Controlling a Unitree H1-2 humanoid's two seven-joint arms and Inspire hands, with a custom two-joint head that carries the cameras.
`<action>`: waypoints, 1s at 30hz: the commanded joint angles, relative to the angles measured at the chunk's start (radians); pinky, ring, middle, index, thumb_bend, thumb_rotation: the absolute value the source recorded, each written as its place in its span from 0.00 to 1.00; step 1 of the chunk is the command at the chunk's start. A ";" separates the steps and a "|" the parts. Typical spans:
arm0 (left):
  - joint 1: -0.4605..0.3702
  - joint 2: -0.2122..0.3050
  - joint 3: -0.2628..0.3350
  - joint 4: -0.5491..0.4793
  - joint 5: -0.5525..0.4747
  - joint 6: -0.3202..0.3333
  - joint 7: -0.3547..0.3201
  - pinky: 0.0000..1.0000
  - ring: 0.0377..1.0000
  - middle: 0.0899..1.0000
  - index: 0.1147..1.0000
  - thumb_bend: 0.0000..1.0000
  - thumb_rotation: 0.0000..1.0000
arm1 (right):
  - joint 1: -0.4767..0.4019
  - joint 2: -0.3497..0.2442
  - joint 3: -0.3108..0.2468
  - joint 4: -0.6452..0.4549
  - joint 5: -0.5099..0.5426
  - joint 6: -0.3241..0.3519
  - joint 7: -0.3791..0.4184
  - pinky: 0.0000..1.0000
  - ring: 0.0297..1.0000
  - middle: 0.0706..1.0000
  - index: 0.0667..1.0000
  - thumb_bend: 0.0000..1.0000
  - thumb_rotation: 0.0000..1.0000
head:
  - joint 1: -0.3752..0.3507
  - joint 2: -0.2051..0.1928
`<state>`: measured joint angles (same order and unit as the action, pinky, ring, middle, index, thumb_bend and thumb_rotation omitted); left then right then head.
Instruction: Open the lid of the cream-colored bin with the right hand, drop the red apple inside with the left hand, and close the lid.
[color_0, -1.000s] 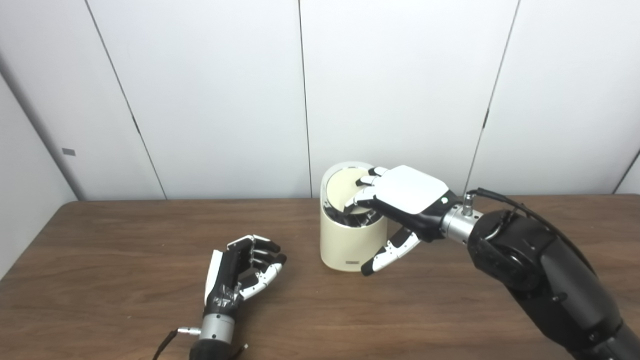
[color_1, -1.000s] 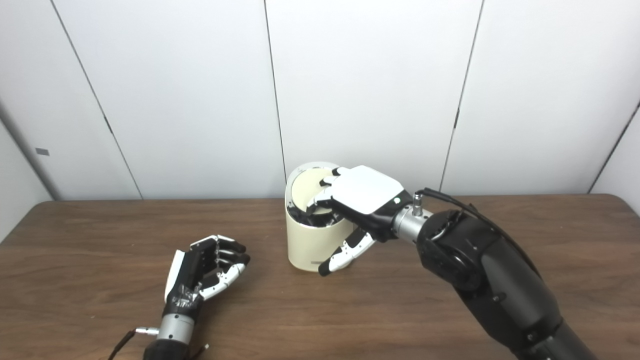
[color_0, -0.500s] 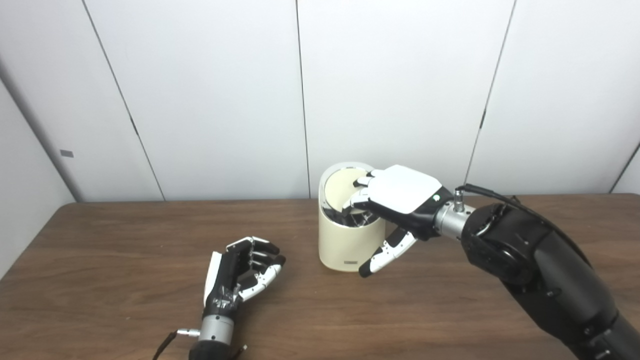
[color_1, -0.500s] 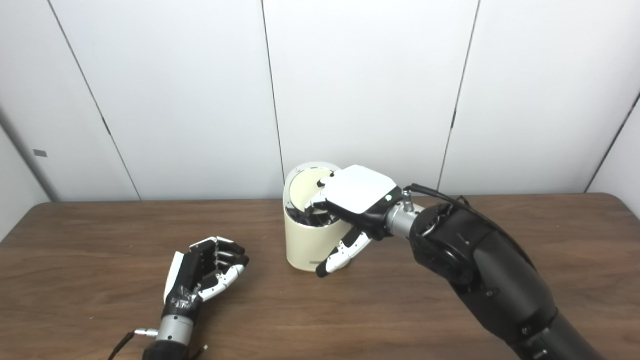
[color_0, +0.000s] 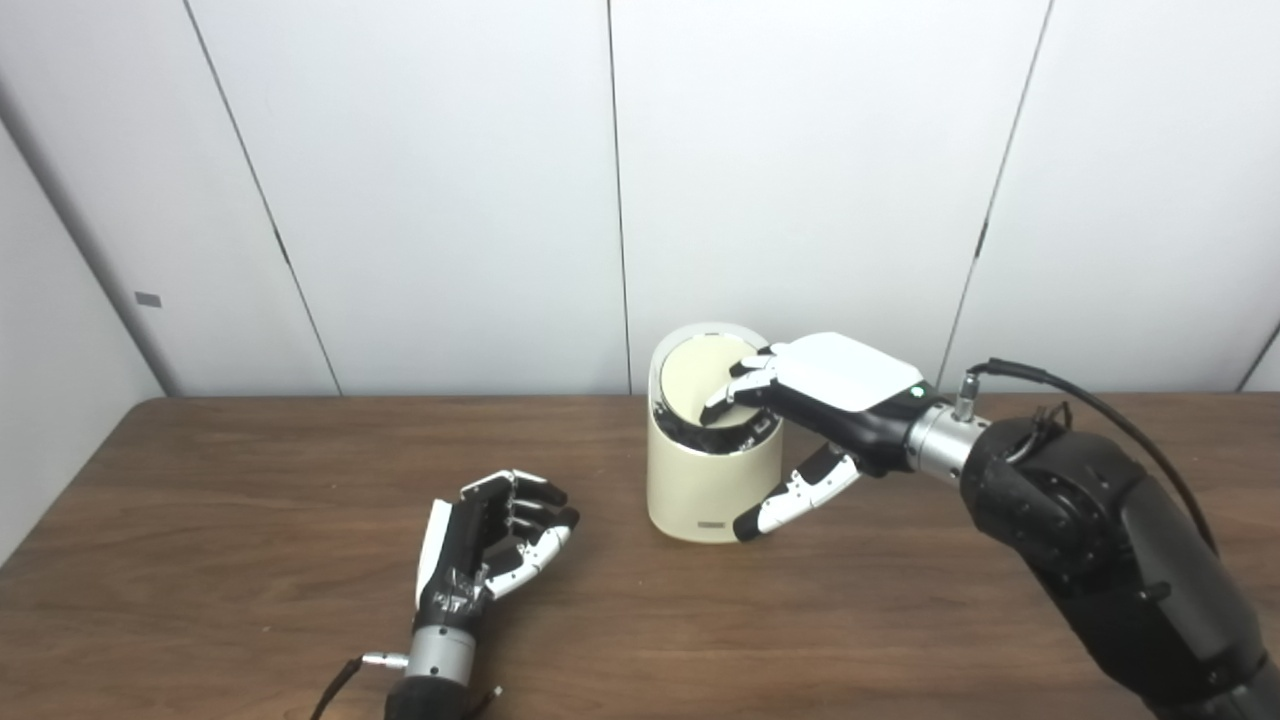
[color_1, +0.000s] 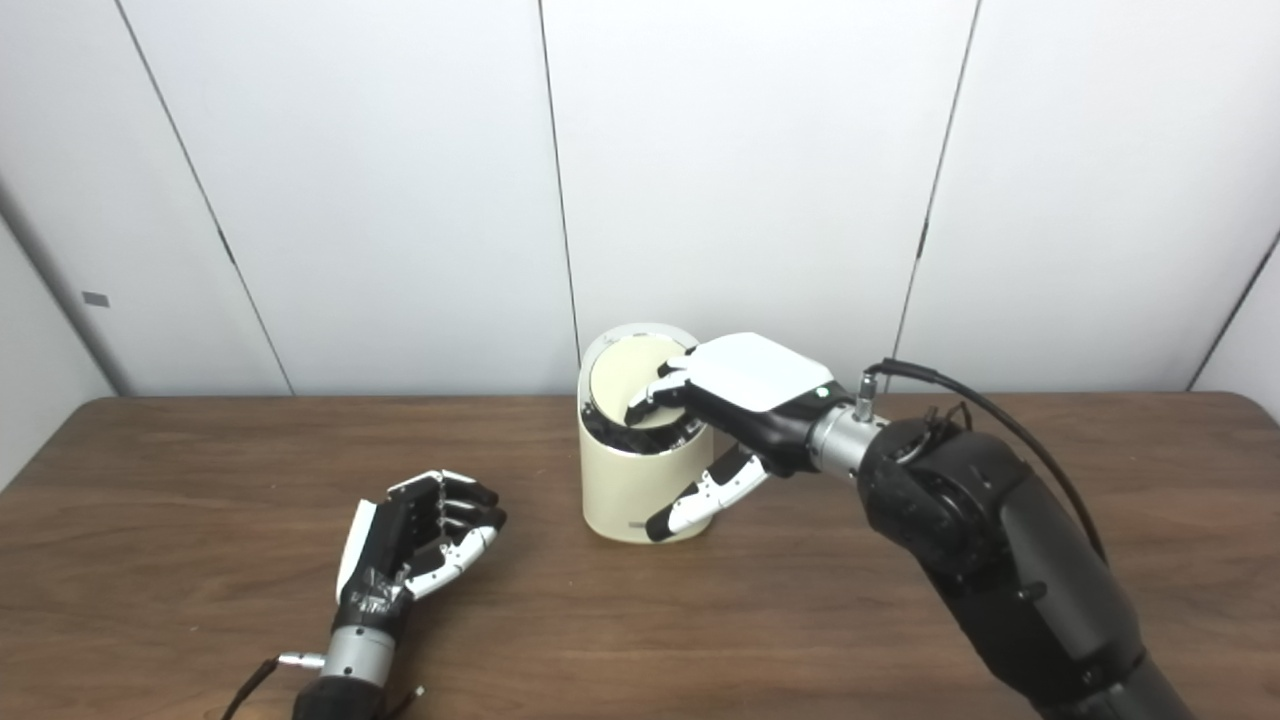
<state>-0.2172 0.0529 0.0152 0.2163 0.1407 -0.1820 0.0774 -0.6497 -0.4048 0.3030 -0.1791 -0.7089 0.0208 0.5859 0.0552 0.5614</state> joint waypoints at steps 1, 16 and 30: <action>0.019 -0.002 -0.004 0.050 0.001 -0.034 0.011 0.41 0.50 0.54 0.43 0.50 0.06 | -0.023 0.012 -0.057 -0.020 0.029 -0.036 -0.111 0.87 0.88 0.75 0.73 0.64 0.58 | 0.000 0.000; 0.021 -0.005 -0.001 0.041 -0.004 -0.039 0.009 0.41 0.50 0.54 0.43 0.50 0.06 | 0.196 0.090 -0.236 0.045 0.202 -0.074 -0.395 0.71 0.87 0.90 0.90 0.66 0.30 | -0.013 -0.001; 0.028 0.009 -0.005 0.026 -0.044 -0.070 -0.035 0.43 0.51 0.56 0.43 0.50 0.06 | 0.348 0.088 -0.306 0.249 0.414 -0.264 -0.480 0.63 0.77 0.84 0.84 0.74 0.12 | -0.023 0.001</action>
<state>-0.2168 0.0596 0.0138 0.2176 0.1031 -0.2171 0.0396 -0.2774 -0.3110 0.0042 0.0789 -0.3102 -0.1790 0.1428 0.0322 0.5614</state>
